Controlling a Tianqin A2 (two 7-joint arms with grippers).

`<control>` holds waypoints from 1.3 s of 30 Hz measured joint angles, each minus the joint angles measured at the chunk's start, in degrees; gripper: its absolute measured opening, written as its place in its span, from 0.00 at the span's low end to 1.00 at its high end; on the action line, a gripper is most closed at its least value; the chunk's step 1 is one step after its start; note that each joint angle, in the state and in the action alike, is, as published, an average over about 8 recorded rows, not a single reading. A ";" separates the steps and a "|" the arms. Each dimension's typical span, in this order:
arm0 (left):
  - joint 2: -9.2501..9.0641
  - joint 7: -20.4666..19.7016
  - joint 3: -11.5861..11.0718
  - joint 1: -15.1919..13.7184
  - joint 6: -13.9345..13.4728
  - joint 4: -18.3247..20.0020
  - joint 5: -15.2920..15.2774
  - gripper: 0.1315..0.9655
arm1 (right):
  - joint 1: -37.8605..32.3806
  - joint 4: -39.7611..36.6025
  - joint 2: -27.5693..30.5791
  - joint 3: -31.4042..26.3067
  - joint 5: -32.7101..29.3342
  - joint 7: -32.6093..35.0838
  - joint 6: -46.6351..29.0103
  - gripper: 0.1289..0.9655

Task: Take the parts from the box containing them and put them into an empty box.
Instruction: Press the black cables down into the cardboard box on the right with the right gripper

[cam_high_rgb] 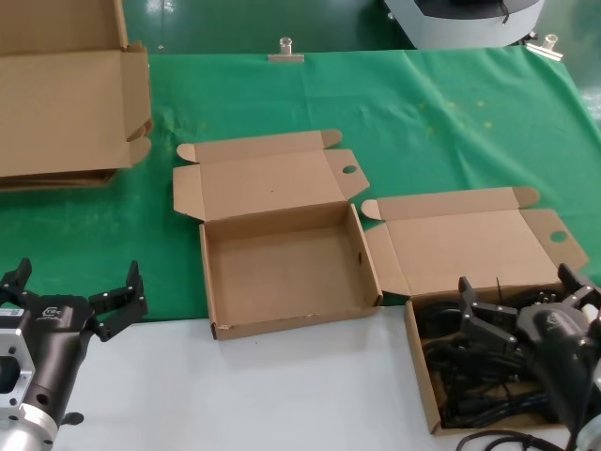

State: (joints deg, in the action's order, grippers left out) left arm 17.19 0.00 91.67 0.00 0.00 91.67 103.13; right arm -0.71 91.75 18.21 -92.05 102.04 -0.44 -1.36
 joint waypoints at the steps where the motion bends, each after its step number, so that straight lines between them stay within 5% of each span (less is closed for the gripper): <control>1: 0.00 0.00 0.00 0.00 0.00 0.00 0.00 1.00 | 0.00 0.00 0.00 0.00 0.00 0.00 0.00 1.00; 39: 0.00 0.00 0.00 0.00 0.00 0.00 0.00 0.94 | 0.00 0.00 0.00 0.00 0.00 0.00 0.00 1.00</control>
State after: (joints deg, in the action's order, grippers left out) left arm 17.19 0.00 91.67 0.00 0.00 91.67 103.13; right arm -0.71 91.75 18.21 -92.05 102.04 -0.44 -1.36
